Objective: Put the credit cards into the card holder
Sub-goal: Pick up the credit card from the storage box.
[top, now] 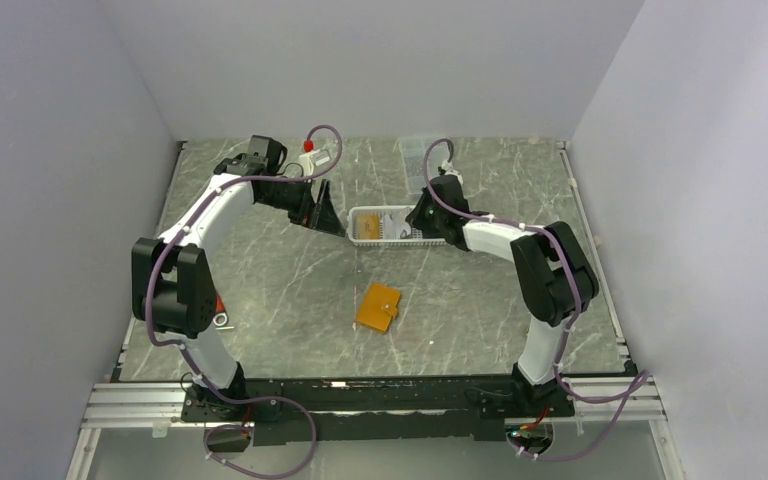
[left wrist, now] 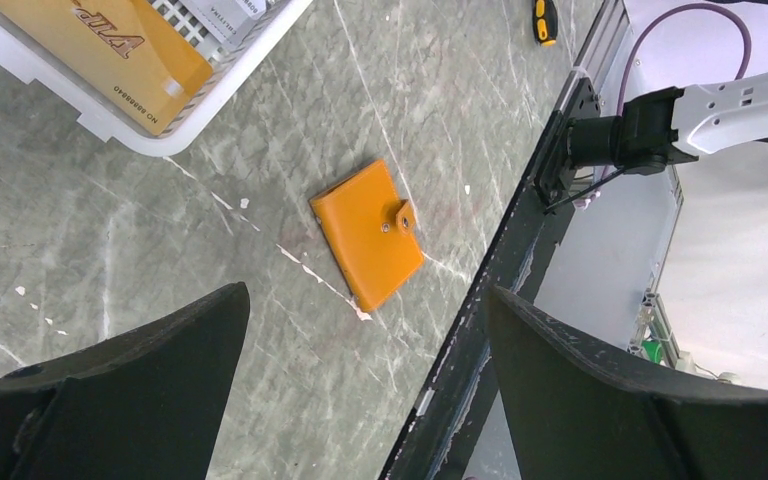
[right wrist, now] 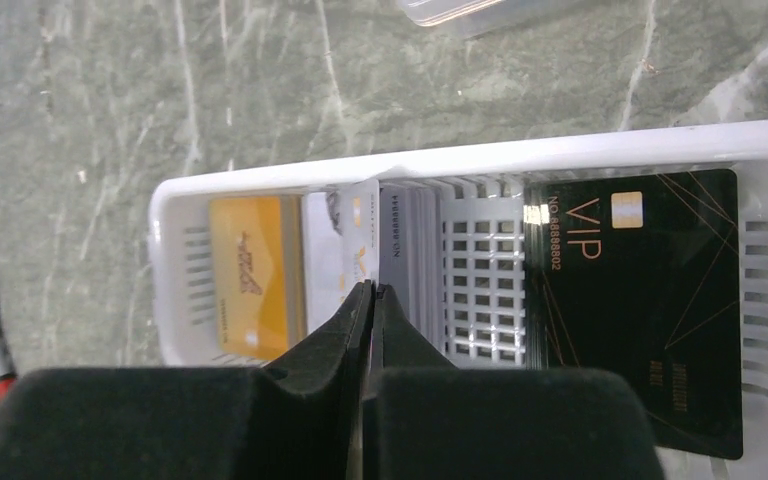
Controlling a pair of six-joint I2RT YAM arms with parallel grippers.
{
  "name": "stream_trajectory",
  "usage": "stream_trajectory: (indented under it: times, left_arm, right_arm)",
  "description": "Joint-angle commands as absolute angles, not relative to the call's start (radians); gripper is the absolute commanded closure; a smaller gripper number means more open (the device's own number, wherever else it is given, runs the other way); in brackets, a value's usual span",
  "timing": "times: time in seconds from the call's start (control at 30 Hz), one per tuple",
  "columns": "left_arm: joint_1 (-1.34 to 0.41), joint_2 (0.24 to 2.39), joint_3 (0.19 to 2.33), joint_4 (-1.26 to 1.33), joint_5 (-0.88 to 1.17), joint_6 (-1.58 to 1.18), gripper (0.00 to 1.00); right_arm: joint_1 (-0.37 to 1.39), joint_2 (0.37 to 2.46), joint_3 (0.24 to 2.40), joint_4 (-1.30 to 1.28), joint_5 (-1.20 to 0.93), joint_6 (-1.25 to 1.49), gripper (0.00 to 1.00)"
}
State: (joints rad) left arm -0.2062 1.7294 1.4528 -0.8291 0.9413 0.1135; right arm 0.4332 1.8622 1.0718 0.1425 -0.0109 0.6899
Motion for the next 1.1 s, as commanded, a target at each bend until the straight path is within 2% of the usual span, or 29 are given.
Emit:
stream_trajectory:
  times: [0.0, 0.27, 0.4, 0.73, 0.8, 0.97, 1.07]
  left_arm:
    - [-0.204, 1.72, 1.467, -0.821, 0.966, 0.106, 0.07]
    - [-0.204, 1.715, 1.43, -0.729, 0.998, 0.045, 0.05]
    - [-0.204, 1.708, 1.367, -0.6, 1.003, -0.059, 0.01]
    - [-0.22, 1.704, 1.226, -0.157, 1.033, -0.37, 0.01]
    - [-0.23, 1.725, 1.217, -0.068, 1.035, -0.428, 0.06]
    - [-0.262, 1.846, 1.297, 0.067, 1.049, -0.539, 0.27]
    - [-0.279, 1.868, 1.282, 0.232, 1.08, -0.654, 0.33]
  right_arm:
    - [0.404, 1.796, 1.03, 0.186, -0.039, 0.709, 1.0]
    - [0.384, 1.735, 1.014, 0.275, -0.18, 0.705, 1.0]
    - [0.379, 1.717, 1.01, 0.289, -0.211, 0.703, 1.0]
    - [0.326, 1.611, 0.897, 0.54, -0.481, 0.839, 1.0]
    - [0.323, 1.597, 0.894, 0.542, -0.498, 0.844, 1.0]
    - [0.304, 1.586, 0.852, 0.631, -0.569, 0.916, 1.0]
    - [0.299, 1.589, 0.827, 0.736, -0.649, 0.978, 1.0]
